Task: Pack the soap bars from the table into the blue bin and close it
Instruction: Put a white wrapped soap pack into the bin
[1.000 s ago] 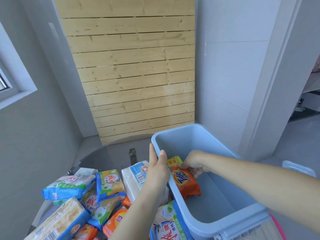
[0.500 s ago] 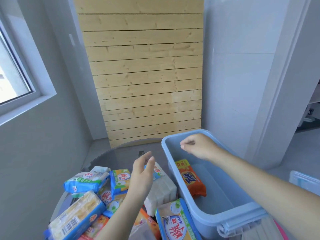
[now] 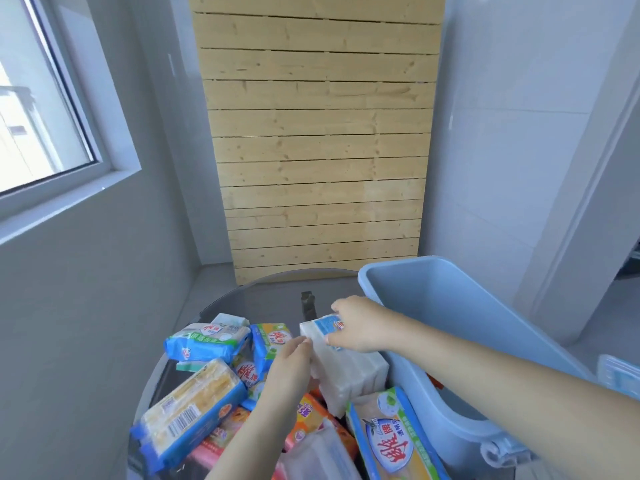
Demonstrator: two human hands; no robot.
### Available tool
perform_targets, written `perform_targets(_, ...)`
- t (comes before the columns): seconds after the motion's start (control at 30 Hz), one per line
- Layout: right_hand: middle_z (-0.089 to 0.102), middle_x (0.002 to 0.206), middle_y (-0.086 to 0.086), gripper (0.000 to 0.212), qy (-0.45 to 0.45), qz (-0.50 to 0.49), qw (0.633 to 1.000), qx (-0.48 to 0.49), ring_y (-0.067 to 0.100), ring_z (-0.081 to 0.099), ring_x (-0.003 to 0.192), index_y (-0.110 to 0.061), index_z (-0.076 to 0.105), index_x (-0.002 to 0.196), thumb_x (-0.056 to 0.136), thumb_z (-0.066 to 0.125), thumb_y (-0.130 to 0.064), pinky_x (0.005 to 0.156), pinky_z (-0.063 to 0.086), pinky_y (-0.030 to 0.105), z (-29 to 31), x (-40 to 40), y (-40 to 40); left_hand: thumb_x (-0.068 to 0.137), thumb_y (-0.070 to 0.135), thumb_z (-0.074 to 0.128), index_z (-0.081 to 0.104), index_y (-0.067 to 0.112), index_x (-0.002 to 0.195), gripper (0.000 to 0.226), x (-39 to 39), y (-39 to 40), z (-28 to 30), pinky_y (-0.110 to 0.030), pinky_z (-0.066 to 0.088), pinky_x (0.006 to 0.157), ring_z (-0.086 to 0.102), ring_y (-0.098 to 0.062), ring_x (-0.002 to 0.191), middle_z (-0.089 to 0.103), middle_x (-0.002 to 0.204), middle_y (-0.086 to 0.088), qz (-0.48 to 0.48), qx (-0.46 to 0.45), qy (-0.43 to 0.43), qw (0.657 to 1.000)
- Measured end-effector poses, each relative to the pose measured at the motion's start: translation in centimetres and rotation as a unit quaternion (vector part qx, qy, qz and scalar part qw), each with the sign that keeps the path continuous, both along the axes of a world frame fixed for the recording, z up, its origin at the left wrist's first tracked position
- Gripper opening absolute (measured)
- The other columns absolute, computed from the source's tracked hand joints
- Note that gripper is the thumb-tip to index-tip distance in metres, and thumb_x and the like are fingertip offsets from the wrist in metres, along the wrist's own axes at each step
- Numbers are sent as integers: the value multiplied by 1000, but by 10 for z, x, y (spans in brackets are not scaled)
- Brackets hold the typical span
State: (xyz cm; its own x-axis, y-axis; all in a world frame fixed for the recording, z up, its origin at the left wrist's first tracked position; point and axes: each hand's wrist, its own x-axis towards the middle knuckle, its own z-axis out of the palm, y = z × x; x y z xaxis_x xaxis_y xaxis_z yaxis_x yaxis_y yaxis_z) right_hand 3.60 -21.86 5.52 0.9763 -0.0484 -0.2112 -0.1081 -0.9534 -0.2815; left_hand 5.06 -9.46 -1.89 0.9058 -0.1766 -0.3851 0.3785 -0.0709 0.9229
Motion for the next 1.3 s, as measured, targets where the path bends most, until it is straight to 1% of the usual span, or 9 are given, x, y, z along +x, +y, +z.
perform_targets(0.17, 60, 97, 7, 54, 119, 9, 990, -69, 25, 56, 85, -5, 58, 103, 82, 53, -54, 65, 40, 31, -8, 16, 15, 96, 22, 48, 55, 12, 102, 14, 9, 6, 4, -45, 52, 85, 54, -18, 83, 55, 86, -2, 22, -50, 95, 994)
perform_targets(0.27, 54, 130, 11, 89, 180, -24, 980, -80, 28, 54, 114, -3, 28, 139, 78, 52, -64, 85, 43, 31, -15, 22, 18, 95, 24, 46, 58, 14, 96, 15, 9, 9, 2, -44, 52, 87, 58, -20, 85, 56, 89, 0, 13, -53, 100, 993)
perform_targets(0.37, 50, 133, 9, 106, 186, -67, 979, -49, 27, 52, 116, -9, 10, 144, 69, 62, -63, 91, 44, 33, -19, 30, 14, 93, 21, 47, 57, 17, 80, 16, 11, 11, 2, -42, 53, 83, 59, -22, 84, 57, 84, 0, 11, -41, 106, 994)
perform_targets(0.53, 53, 127, 4, 101, 140, -98, 985, 25, 22, 55, 110, -18, 21, 142, 60, 68, -55, 82, 46, 29, -26, 34, 9, 92, 9, 51, 56, 9, 77, 16, 15, 11, 1, -37, 51, 75, 56, -26, 82, 55, 78, -7, 13, -25, 106, 994)
perform_targets(0.7, 60, 112, -1, 80, 100, -144, 974, 142, 20, 63, 98, -23, 44, 120, 49, 66, -51, 84, 53, 34, -16, 31, 2, 97, 6, 38, 64, 15, 110, 30, 0, 22, 0, -22, 51, 63, 63, -20, 96, 64, 102, -3, 49, -94, -20, 994)
perform_targets(0.9, 68, 85, -3, 34, 56, -126, 917, 374, 16, 65, 75, -27, 59, 95, 64, 67, -38, 60, 50, 26, 15, 20, 1, 90, 6, 51, 64, 42, 105, 41, -8, 32, 29, -29, 55, 90, 66, -1, 96, 72, 104, 13, 97, -83, -240, 962)
perform_targets(1.03, 61, 60, -6, 13, 37, -118, 887, 444, 9, 57, 49, -20, 59, 83, 78, 59, -31, 44, 41, 20, 38, 4, -10, 95, 34, 52, 60, 31, 124, 30, -13, 29, 49, -24, 58, 74, 70, -8, 98, 74, 109, 7, -1, -208, -174, 963)
perform_targets(1.17, 60, 89, 9, 41, 36, -137, 862, 488, 22, 55, 78, -11, 62, 108, 78, 57, -39, 70, 45, 32, 52, -18, -33, 94, 53, 44, 58, 31, 129, 44, -17, 6, 70, -43, 55, 91, 65, -19, 113, 70, 122, -1, -126, -218, -167, 953)
perform_targets(1.3, 68, 112, 10, 56, 8, -133, 848, 513, 28, 62, 105, -13, 65, 116, 75, 64, -52, 96, 45, 40, 67, -37, -62, 93, 51, 46, 60, 31, 129, 43, -20, -26, 84, -41, 57, 90, 64, -18, 115, 70, 122, 2, -154, -209, -167, 951)
